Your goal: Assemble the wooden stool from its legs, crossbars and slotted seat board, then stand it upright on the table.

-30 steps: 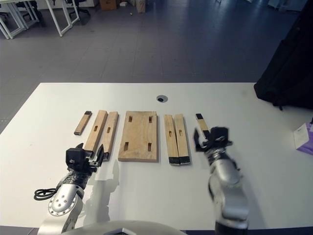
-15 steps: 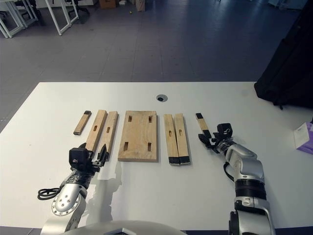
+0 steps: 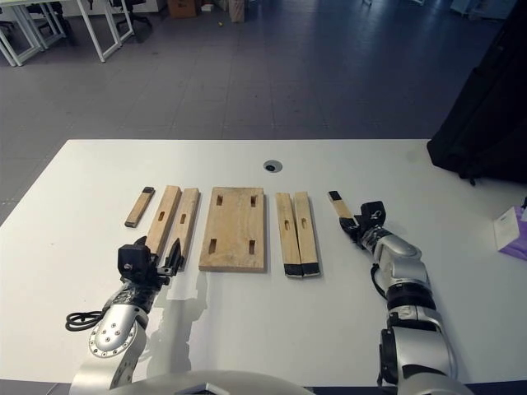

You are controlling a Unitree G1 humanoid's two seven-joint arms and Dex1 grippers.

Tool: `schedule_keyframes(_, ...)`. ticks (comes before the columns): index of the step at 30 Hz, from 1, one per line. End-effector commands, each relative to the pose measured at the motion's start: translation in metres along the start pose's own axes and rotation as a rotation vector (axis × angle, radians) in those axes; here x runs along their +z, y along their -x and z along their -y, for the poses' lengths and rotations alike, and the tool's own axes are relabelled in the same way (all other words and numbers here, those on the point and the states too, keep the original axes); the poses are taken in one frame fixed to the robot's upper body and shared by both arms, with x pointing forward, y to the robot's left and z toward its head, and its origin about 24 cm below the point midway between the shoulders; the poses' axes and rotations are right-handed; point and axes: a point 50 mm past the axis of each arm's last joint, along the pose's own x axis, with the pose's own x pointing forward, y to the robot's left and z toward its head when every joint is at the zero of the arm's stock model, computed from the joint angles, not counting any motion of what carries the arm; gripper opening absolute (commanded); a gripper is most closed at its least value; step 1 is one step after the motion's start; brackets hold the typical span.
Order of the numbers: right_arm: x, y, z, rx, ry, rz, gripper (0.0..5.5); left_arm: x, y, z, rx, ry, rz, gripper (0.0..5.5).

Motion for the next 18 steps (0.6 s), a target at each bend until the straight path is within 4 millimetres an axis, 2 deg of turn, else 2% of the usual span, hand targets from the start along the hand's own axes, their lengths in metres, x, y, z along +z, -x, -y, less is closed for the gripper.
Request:
schedule_keyframes(1, -0.097, 0.019, -0.011, -0.006, -0.046, -0.386, 1.44, -0.003, -0.002, 0.000, 0.016, 0.007, -0.014, 3.61)
schedule_keyframes(3, -0.107, 0.023, -0.011, -0.008, -0.010, -0.421, 1.27, -0.006, -0.004, -0.002, 0.007, 0.031, -0.031, 3.61)
schedule_keyframes(5, -0.114, 0.028, -0.007, -0.029, -0.001, -0.438, 1.27, -0.013, -0.016, -0.009, -0.024, 0.029, -0.057, 3.61)
schedule_keyframes(6, -0.110, 0.029, -0.002, -0.056, -0.010, -0.418, 1.27, -0.009, -0.028, -0.013, -0.053, 0.015, -0.042, 3.61)
schedule_keyframes(7, -0.098, 0.028, 0.008, -0.106, -0.010, -0.364, 1.27, 0.003, -0.043, -0.017, -0.094, -0.006, 0.005, 3.61)
schedule_keyframes(8, -0.073, 0.024, 0.022, -0.180, -0.002, -0.262, 1.27, 0.024, -0.061, -0.021, -0.134, -0.005, 0.068, 3.61)
schedule_keyframes(9, -0.038, 0.022, 0.036, -0.262, 0.013, -0.124, 1.27, 0.045, -0.078, -0.023, -0.204, 0.064, 0.101, 3.61)
schedule_keyframes(10, -0.008, 0.021, 0.044, -0.320, 0.028, -0.005, 1.27, 0.063, -0.089, -0.023, -0.279, 0.112, 0.125, 3.61)
schedule_keyframes(11, 0.028, 0.019, 0.041, -0.332, 0.046, 0.131, 1.27, 0.078, -0.101, -0.022, -0.373, 0.202, 0.130, 3.61)
schedule_keyframes(12, 0.056, 0.016, 0.028, -0.299, 0.071, 0.248, 1.27, 0.088, -0.113, -0.025, -0.437, 0.354, 0.106, 3.61)
schedule_keyframes(14, 0.093, 0.011, -0.013, -0.185, 0.115, 0.402, 1.27, 0.099, -0.128, -0.028, -0.569, 0.632, 0.057, 3.61)
schedule_keyframes(15, 0.102, 0.011, -0.033, -0.129, 0.126, 0.451, 1.27, 0.103, -0.133, -0.028, -0.636, 0.735, 0.035, 3.61)
schedule_keyframes(16, 0.109, 0.011, -0.061, -0.050, 0.147, 0.494, 1.27, 0.108, -0.137, -0.027, -0.725, 0.832, 0.015, 3.61)
schedule_keyframes(18, 0.116, 0.016, -0.105, 0.074, 0.172, 0.556, 1.27, 0.116, -0.142, -0.026, -0.847, 0.957, -0.016, 3.61)
